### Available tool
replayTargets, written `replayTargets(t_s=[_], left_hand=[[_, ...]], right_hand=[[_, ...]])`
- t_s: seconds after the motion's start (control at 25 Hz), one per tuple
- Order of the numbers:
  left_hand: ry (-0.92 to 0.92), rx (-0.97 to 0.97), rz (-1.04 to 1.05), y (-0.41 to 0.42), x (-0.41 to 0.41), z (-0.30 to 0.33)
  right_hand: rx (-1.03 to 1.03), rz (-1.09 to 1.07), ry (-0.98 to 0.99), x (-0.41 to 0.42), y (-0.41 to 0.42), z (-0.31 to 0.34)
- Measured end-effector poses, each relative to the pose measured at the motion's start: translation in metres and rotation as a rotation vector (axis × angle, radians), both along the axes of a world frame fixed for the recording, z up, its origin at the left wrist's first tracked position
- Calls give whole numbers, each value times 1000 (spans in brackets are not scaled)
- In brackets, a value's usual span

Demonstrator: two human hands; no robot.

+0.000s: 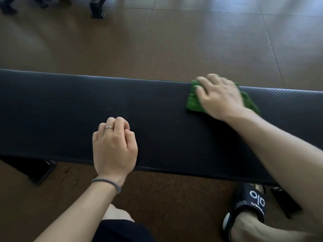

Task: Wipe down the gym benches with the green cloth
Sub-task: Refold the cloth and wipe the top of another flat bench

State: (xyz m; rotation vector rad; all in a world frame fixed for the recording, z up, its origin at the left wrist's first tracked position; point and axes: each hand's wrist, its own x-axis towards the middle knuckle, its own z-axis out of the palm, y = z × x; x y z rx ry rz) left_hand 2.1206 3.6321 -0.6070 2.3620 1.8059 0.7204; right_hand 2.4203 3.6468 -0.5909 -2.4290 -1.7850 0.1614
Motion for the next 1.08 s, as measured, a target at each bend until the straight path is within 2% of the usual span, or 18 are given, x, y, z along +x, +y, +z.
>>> replayTargets(t_s=[0.08,0.2,0.36,0.44,0.6,0.72,0.84,0.96,1.08], left_hand=[[-10,5,20,1,2,0],[10,2,14,2,4,0],[-10,9,7,1,3,0],[-4,3,12,1,1,-1],[-22,2,16,-1,2,0],[-40,0,1,1,0,0],[13,19,-27,3,0,1],[103,69,-152,14,-7,12],[180,136,-112,53,-52,20]], right_hand=[[-67,-95,1,29,-25,2],[-98,-165,-40,-10,-4,-2],[-95,81,-9,-120,54,-3],[-100,176,24,-137,57,0],[2,341,43,-129,-41,5],[-85,444,92,-127,-98,4],[-46,433,65,-125,-53,2],[-73,346,50,-128,2,3],[-75,341,66,-140,-12,5]])
